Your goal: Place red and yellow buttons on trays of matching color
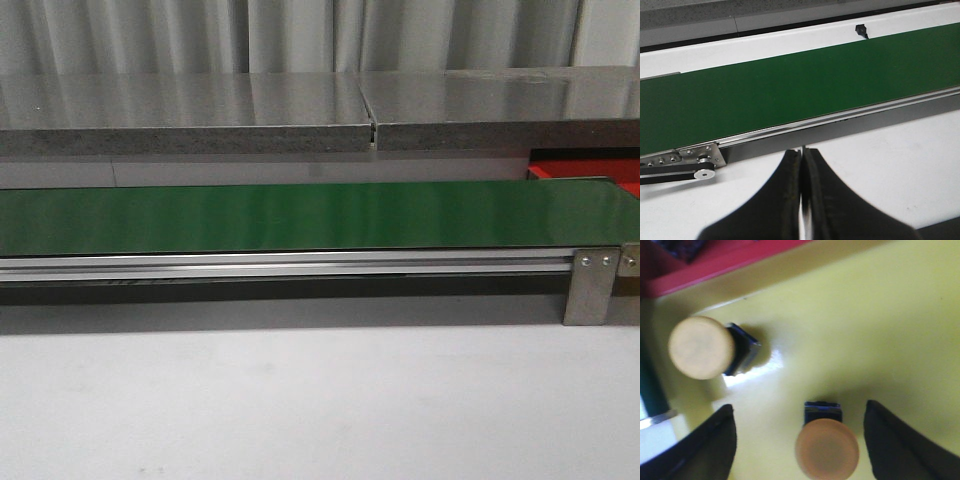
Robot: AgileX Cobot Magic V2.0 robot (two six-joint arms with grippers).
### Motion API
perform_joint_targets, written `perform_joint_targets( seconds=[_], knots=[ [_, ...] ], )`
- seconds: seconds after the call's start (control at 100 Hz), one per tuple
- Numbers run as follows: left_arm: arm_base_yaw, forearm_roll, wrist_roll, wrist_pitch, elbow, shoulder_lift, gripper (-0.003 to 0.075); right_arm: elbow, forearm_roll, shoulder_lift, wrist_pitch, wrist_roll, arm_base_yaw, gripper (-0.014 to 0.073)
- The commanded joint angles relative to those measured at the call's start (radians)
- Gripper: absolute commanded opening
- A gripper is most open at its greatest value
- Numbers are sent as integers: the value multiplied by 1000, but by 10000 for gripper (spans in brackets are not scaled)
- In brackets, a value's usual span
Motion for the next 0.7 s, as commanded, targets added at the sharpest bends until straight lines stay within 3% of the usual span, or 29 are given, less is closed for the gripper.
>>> perform_joint_targets(
  seconds=[0.0,0.13,0.27,0.69],
  knots=[
    [-8,-23,-3,-65,-28,3,-19,-22,0,-84,-32,-27,48,369],
    [-8,-23,-3,-65,-28,3,-19,-22,-8,-145,-19,-35,136,108],
    [-8,-23,-3,-65,-28,3,-19,-16,-12,-208,-16,-35,218,-71],
    [-8,-23,-3,-65,-28,3,-19,191,-12,-465,-111,-35,445,-68]
  ],
)
